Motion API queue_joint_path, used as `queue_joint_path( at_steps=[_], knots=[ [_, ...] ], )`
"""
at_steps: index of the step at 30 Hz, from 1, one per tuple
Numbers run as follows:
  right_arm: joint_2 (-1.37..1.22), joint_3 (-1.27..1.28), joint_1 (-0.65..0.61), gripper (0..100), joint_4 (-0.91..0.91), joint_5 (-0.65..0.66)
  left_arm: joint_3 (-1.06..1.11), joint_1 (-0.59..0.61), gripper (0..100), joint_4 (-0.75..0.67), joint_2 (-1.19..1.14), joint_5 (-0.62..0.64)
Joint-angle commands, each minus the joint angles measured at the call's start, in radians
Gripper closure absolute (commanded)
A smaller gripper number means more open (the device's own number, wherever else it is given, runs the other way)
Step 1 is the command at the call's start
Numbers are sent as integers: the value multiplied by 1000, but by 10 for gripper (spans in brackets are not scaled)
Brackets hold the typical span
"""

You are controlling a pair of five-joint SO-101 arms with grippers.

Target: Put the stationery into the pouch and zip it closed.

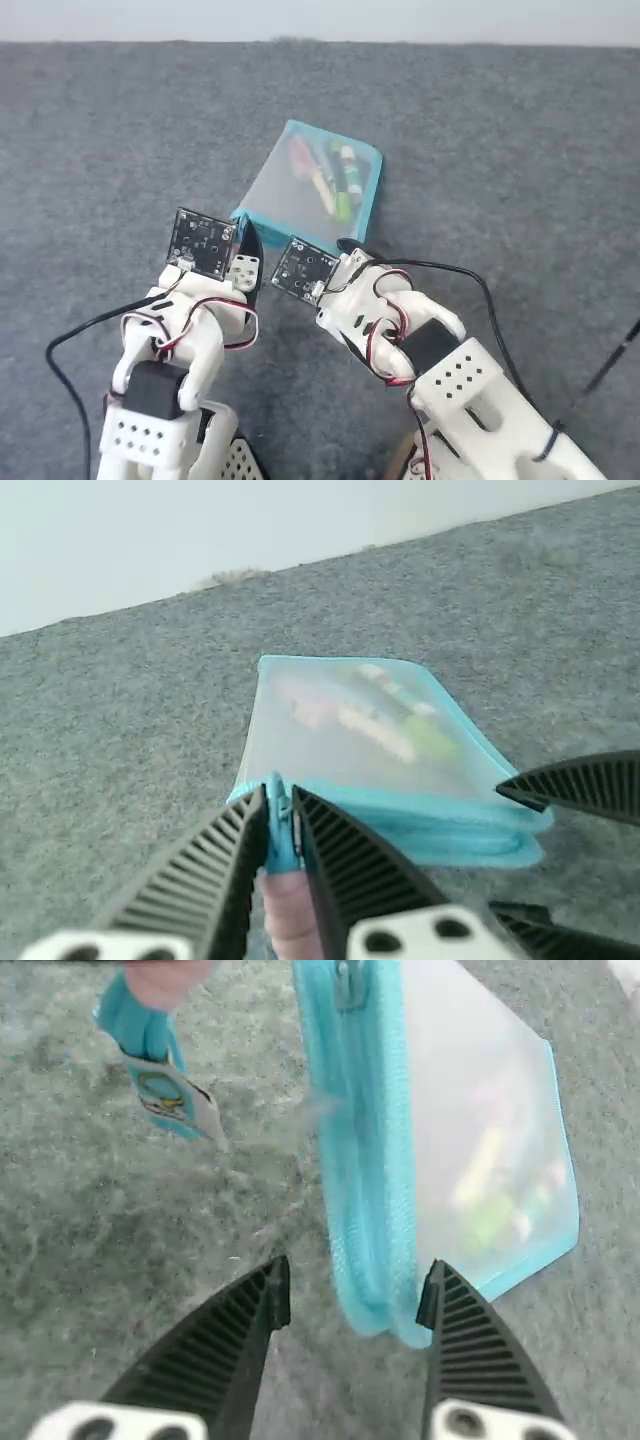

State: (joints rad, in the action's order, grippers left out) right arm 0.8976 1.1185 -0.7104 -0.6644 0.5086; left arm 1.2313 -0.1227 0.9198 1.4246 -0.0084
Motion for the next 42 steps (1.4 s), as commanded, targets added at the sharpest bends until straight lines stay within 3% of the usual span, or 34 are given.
queue_joint_path(
  at_steps=[1, 13, 23, 31, 42],
  knots=[
    [41, -9, 1, 790, 62, 15, -67, -6, 988, 2, -12, -11],
    [-242, -87, 36, 790, 145, 71, -65, -8, 988, 3, -12, -11],
    [-122, -98, -39, 790, -68, 106, -53, -8, 988, -5, -12, -12],
    [-111, -43, 5, 790, 35, 81, -54, -8, 988, 2, -12, -12],
    [-446, -218, 116, 790, 163, 51, -53, -58, 988, 15, -12, -12]
  ],
)
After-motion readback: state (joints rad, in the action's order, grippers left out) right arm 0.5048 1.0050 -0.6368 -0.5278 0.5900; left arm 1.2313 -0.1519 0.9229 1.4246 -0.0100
